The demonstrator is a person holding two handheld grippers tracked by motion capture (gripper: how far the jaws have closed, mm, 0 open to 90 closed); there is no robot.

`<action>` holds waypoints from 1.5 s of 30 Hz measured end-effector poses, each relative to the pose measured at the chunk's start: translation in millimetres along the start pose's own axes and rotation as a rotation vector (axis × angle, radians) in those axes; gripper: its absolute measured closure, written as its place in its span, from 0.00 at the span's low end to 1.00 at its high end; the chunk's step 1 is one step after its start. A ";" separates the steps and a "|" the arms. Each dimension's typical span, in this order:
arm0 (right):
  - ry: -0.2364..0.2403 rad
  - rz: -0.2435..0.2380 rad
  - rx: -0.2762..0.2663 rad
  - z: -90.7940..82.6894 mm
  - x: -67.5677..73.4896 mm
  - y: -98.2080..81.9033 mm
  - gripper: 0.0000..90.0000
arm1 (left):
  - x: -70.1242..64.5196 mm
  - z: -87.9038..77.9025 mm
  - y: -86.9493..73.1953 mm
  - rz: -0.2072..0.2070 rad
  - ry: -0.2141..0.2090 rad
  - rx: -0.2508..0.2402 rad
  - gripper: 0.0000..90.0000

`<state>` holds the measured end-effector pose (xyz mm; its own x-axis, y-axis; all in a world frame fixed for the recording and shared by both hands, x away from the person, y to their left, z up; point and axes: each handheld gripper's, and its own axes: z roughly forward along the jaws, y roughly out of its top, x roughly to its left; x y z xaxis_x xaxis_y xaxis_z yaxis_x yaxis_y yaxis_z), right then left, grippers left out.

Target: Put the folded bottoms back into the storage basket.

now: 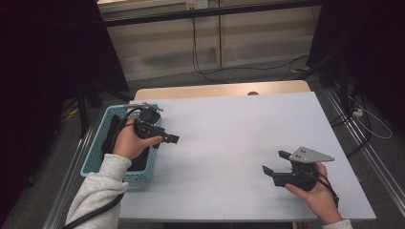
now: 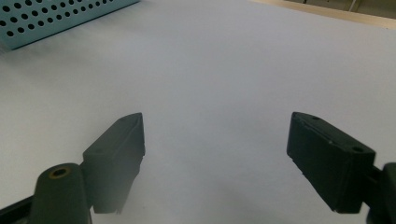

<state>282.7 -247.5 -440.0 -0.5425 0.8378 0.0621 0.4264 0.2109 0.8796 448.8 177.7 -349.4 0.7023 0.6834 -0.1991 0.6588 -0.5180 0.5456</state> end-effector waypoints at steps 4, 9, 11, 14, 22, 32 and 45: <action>0.003 0.005 0.000 -2.3 -1.6 -1.8 0.21 | -4.6 2.2 0.4 0.005 -0.010 -0.005 0.25; 0.001 0.004 0.001 -3.8 -2.4 -2.3 0.21 | -9.1 5.7 -0.4 0.021 -0.021 -0.006 0.24; 0.002 0.002 0.001 -3.8 -2.1 -2.1 0.21 | -10.9 6.9 -0.9 0.019 -0.027 -0.012 0.24; 0.004 -0.001 0.000 -4.0 -2.0 -2.0 0.21 | -14.3 9.5 -2.1 0.026 -0.034 -0.014 0.24; 0.004 0.004 -0.002 -6.8 -3.3 -2.7 0.20 | -25.1 15.0 -5.9 0.039 -0.060 -0.028 0.22; 0.011 0.022 -0.004 -10.8 -5.0 -5.6 0.19 | -36.7 25.7 -14.0 0.069 -0.096 -0.051 0.20; 0.024 0.020 0.013 -10.1 -3.1 -5.6 0.17 | -48.0 34.1 -30.1 0.079 -0.111 -0.103 0.17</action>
<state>274.8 -256.3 -440.3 -0.5508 0.8296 0.0912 0.4464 0.2006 0.8721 404.5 143.0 -384.1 0.7800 0.5788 -0.2377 0.5733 -0.5088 0.6422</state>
